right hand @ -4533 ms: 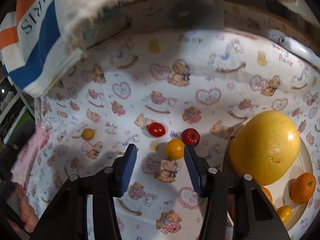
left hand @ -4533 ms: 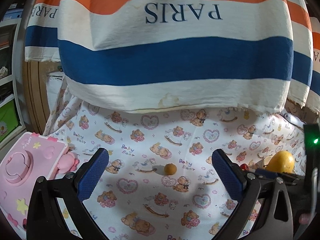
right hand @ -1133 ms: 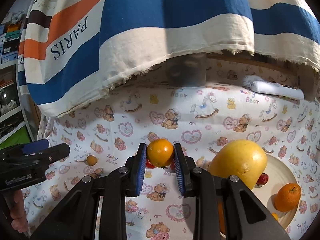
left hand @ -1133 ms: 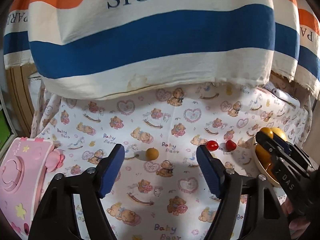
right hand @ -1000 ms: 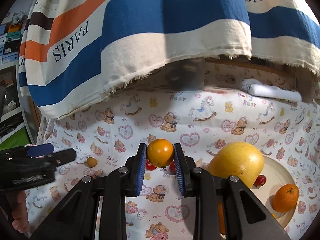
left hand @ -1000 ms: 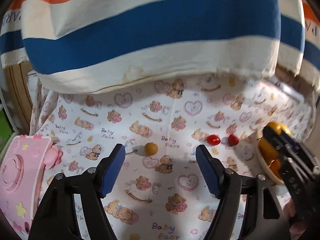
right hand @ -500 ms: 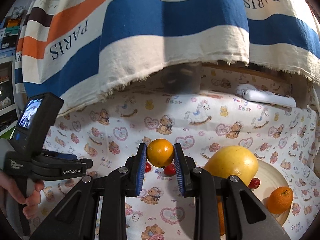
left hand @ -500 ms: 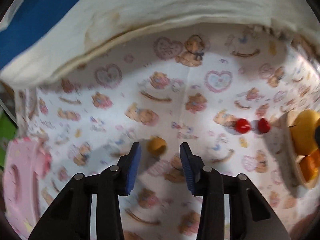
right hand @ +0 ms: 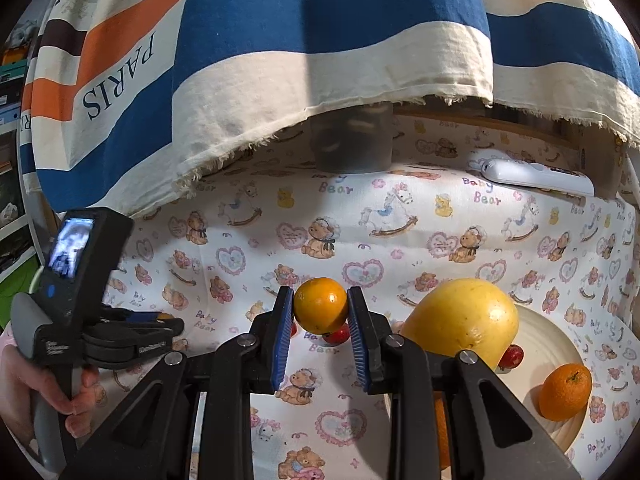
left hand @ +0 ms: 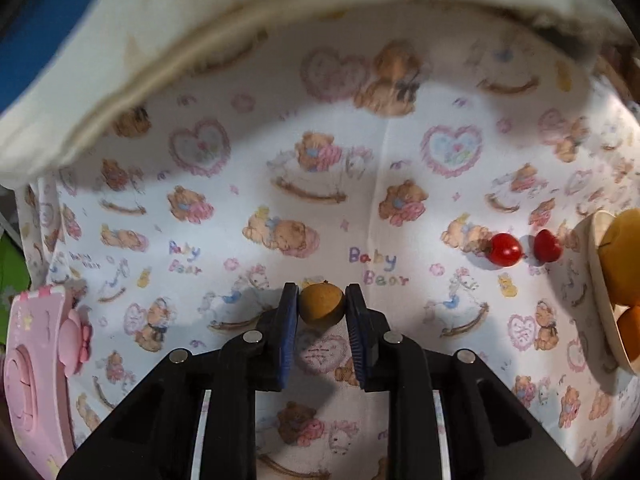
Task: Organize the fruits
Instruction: 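Lift the brown fruit with the left tool while the right tool holds the yellow tomato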
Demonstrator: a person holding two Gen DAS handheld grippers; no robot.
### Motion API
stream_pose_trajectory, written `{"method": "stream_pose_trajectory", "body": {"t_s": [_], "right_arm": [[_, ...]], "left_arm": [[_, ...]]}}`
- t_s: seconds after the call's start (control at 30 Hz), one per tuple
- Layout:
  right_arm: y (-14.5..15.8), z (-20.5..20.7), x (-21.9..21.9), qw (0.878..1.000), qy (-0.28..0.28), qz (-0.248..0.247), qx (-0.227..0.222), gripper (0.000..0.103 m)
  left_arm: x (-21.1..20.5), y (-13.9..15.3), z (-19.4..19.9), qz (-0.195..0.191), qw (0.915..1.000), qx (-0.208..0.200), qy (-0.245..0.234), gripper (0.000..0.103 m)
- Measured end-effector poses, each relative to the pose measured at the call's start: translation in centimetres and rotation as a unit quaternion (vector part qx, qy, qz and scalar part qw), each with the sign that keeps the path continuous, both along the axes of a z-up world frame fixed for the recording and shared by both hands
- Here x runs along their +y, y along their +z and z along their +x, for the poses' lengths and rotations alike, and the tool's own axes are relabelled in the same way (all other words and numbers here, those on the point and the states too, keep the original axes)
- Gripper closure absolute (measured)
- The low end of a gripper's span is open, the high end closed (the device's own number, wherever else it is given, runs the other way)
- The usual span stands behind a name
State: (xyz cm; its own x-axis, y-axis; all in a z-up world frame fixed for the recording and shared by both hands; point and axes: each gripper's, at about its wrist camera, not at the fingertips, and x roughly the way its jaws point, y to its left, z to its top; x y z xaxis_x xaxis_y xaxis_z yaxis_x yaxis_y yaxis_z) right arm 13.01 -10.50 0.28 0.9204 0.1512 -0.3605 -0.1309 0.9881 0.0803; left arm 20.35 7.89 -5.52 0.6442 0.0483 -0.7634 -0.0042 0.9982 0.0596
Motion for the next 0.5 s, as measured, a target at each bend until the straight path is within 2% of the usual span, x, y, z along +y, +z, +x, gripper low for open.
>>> {"method": "stream_pose_trajectory", "body": {"t_s": [0.07,0.2,0.3,0.43,0.5], "right_arm": [[0.0,0.1,-0.3,1.000,-0.007,-0.007,-0.007,0.075],[-0.2,0.6,-1.1,1.000,-0.009,0.015,0.010,0.075],[-0.2,0.6,-1.4,1.000,-0.012,0.021,0.011,0.075],[-0.2,0.4,-1.3,1.000,-0.011,0.020,0.007,0.075],[-0.1,0.0,-1.2,1.000,-0.012,0.018,0.000,0.075]], "left_arm": [[-0.4,0.8,-1.4,-0.003,0.9996,-0.025,-0.014,0.080],[-0.4,2.9,-5.1,-0.022,0.9960,-0.082,-0.027,0.080],[-1.2,4.4,-8.1,-0.008,0.9894,-0.138,-0.043,0.080],[-0.8,5.1,-10.5,-0.042,0.9790,-0.193,-0.049,0.080],[-0.6,5.1,-10.5,-0.044,0.9769,-0.205,-0.043,0.080]]}}
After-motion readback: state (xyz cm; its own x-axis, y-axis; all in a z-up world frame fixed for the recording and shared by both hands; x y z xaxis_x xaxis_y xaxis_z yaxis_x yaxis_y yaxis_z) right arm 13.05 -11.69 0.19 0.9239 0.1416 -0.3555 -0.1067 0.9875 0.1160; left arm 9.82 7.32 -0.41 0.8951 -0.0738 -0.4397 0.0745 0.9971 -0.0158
